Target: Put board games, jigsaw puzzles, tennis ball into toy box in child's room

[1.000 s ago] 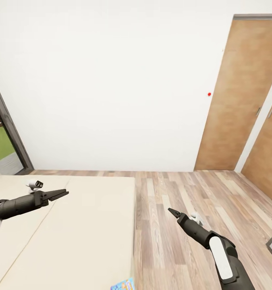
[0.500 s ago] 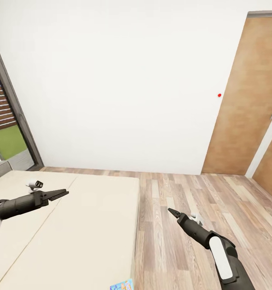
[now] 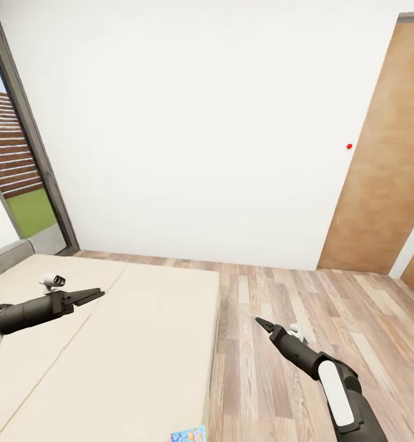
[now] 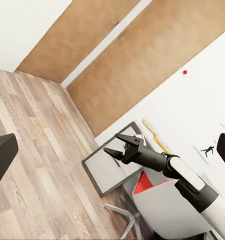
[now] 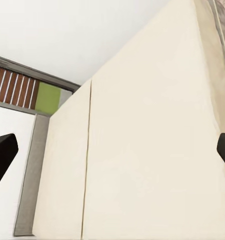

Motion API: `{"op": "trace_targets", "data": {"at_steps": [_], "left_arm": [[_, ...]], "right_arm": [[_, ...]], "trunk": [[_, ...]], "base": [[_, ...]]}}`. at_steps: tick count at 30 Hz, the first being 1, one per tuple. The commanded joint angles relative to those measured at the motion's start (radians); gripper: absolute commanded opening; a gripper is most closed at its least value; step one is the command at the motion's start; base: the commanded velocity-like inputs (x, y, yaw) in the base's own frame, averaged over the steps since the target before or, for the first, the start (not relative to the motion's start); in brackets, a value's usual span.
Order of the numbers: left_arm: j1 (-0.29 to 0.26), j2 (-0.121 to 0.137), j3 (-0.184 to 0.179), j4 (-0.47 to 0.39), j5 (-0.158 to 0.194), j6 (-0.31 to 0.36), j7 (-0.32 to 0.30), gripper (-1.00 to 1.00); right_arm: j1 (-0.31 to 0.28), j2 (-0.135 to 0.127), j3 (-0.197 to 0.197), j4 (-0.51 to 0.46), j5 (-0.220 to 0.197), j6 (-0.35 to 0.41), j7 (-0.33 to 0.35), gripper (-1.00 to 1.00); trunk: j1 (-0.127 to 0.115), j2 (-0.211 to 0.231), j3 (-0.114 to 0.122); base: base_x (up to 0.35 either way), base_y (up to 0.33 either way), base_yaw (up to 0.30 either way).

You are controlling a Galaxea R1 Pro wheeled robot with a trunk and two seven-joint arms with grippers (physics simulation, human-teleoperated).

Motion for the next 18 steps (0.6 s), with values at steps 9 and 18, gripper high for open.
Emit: {"op": "trace_targets", "data": {"at_steps": [9, 18], "left_arm": [[-0.001, 0.0, 0.0, 0.0, -0.001, 0.011, -0.004, 1.0], [-0.001, 0.0, 0.0, 0.0, -0.001, 0.011, -0.004, 1.0]], "right_arm": [[-0.001, 0.001, -0.004, -0.001, -0.001, 0.008, 0.003, 1.0], [-0.001, 0.001, -0.003, -0.002, -0.001, 0.008, 0.003, 1.0]], "trunk": [[0.001, -0.002, -0.002], [0.001, -0.002, 0.0]], "base": [[0.0, -0.007, 0.062], [0.0, -0.058, 0.156]]}}
